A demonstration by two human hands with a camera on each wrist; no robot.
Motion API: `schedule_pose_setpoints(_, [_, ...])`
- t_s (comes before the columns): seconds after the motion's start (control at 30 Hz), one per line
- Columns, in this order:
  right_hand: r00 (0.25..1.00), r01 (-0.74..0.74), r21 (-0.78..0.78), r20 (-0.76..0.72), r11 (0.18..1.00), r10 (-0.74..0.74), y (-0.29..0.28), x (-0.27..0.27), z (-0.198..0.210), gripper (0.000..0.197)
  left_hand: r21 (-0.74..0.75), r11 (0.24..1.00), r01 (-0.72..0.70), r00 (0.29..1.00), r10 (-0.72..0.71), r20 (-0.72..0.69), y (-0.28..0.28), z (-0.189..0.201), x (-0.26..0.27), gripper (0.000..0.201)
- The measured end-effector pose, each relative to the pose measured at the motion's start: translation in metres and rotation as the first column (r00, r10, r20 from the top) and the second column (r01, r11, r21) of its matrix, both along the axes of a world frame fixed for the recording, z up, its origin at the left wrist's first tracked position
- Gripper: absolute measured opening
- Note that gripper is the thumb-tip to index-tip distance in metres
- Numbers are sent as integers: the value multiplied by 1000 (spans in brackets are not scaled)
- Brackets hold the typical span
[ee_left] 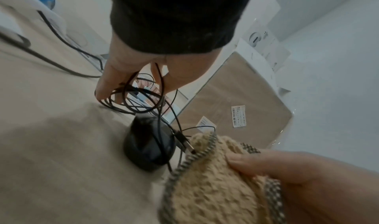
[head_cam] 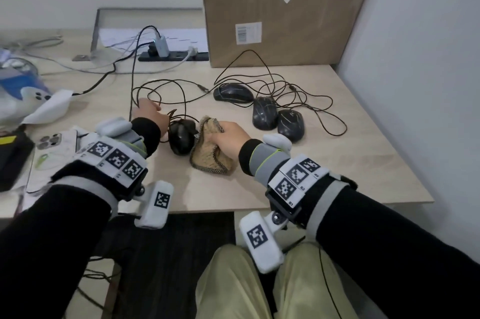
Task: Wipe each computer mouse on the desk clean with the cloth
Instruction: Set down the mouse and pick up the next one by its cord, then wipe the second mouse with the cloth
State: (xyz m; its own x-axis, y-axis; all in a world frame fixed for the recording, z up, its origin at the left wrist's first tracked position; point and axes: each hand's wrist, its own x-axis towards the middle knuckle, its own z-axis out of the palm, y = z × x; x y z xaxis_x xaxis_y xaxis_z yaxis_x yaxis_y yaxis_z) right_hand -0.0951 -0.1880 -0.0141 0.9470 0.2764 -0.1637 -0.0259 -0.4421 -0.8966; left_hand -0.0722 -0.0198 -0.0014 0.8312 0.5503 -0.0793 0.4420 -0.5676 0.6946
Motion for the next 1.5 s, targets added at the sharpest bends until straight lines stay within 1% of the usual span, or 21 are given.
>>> schedule_pose_setpoints(0.1, [1000, -9, -35, -19, 999, 9, -11, -1, 2, 13, 11, 998, 58, 995, -57, -76, 6, -5, -3, 50])
schedule_pose_setpoints(0.17, [999, -15, -44, -36, 999, 14, -17, -4, 3, 23, 67, 991, 114, 980, -101, -172, 9, -6, -5, 53])
schedule_pose_setpoints(0.2, [999, -14, -44, -43, 999, 12, -18, -4, 3, 24, 92, 987, 131, 973, -111, -201, 9, -3, -7, 53])
schedule_pose_setpoints(0.23, [999, -11, -43, -50, 999, 9, -19, -4, 3, 21, 128, 980, 150, 970, -120, -212, 9, -1, -9, 54])
schedule_pose_setpoints(0.33, [998, 8, -27, -55, 1000, -9, -24, -7, 7, 15, 154, 971, 183, 969, -152, -197, 8, 6, -16, 65])
schedule_pose_setpoints(0.37, [998, 20, -21, -53, 1000, -21, -25, -8, 8, 14, 163, 971, 177, 974, -149, -172, 7, 9, -19, 58])
schedule_pose_setpoints(0.43, [998, 52, 7, -47, 999, -52, -31, -11, 10, 16, 187, 969, 160, 984, -141, -108, -1, 16, -25, 32])
schedule_pose_setpoints(0.47, [996, 75, 24, -51, 997, -74, -33, -13, 11, 18, 189, 971, 147, 989, -137, -62, -4, 19, -27, 28])
schedule_pose_setpoints(0.57, [984, 164, 90, -82, 982, -156, -44, -14, 14, 21, 202, 969, 141, 988, -151, 38, -14, 22, -30, 24])
schedule_pose_setpoints(0.63, [967, 244, 157, -118, 957, -227, -55, -16, 17, 21, 164, 976, 143, 988, -149, 26, -22, 24, -34, 25])
schedule_pose_setpoints(0.7, [948, 307, 198, -152, 931, -280, -64, -18, 19, 19, 150, 972, 182, 983, -175, -58, -29, 26, -39, 23])
schedule_pose_setpoints(0.77, [933, 343, 231, -196, 910, -302, -72, -20, 20, 18, 149, 954, 259, 956, -232, -177, -37, 25, -41, 22])
schedule_pose_setpoints(0.8, [926, 357, 244, -221, 902, -306, -76, -22, 21, 17, 136, 951, 278, 947, -247, -206, -40, 24, -42, 23])
schedule_pose_setpoints(0.83, [919, 371, 260, -240, 891, -313, -82, -23, 22, 15, 115, 954, 278, 947, -252, -200, -43, 24, -42, 25])
schedule_pose_setpoints(0.93, [902, 412, 323, -278, 852, -331, -97, -26, 26, 12, 79, 967, 244, 968, -237, -83, -49, 28, -43, 26])
schedule_pose_setpoints(1.0, [907, 414, 346, -236, 842, -350, -113, -28, 32, 15, 114, 965, 238, 971, -237, -20, -56, 34, -42, 27])
schedule_pose_setpoints(1.1, [918, 397, 341, -145, 852, -370, -132, -27, 39, 3, 199, 952, 232, 968, -246, 49, -63, 40, -40, 24])
schedule_pose_setpoints(1.2, [894, 437, 284, -29, 854, -448, -153, -23, 41, 10, 253, 932, 260, 948, -296, 116, -86, 44, -41, 19])
schedule_pose_setpoints(1.27, [871, 471, 224, 37, 853, -490, -166, -23, 41, 12, 243, 932, 270, 942, -309, 135, -109, 46, -43, 15])
schedule_pose_setpoints(1.37, [846, 514, 234, 26, 826, -533, -186, -24, 36, 19, 236, 925, 299, 938, -330, 105, -141, 41, -40, 16])
schedule_pose_setpoints(1.5, [853, 505, 248, 5, 827, -523, -200, -30, 29, 16, 155, 900, 408, 913, -404, -53, -163, 25, -33, 22])
